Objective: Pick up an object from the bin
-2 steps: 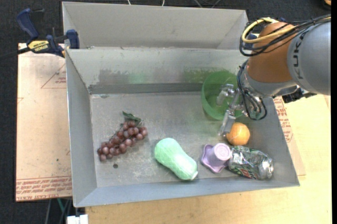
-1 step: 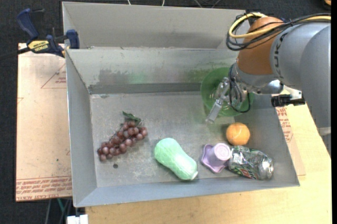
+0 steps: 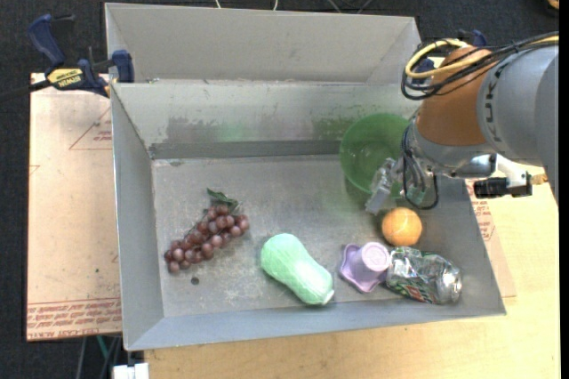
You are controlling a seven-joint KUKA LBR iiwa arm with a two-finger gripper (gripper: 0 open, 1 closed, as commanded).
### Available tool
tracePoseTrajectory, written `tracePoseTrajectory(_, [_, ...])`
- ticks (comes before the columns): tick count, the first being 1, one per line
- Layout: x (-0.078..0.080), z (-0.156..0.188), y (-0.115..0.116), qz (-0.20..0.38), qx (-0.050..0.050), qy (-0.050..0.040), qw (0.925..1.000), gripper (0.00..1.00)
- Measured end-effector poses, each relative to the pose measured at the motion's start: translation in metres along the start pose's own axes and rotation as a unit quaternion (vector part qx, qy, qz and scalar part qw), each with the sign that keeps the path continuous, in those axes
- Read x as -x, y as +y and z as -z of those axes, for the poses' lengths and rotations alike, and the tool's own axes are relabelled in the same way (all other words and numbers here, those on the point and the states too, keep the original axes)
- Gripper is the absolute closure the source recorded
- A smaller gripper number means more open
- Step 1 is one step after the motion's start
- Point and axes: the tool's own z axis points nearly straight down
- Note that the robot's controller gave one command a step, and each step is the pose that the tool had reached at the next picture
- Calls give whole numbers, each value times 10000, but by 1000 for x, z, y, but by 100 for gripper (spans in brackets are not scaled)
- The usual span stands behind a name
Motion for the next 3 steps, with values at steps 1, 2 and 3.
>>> tracePoseTrajectory(1, [0, 0, 0, 3, -1, 0, 10000, 100])
tracePoseTrajectory(2, [-2, 30, 0, 3, -7, 20, 10000, 100])
tracePoseTrajectory(3, [-1, 78, 0, 0, -3, -6, 10000, 100])
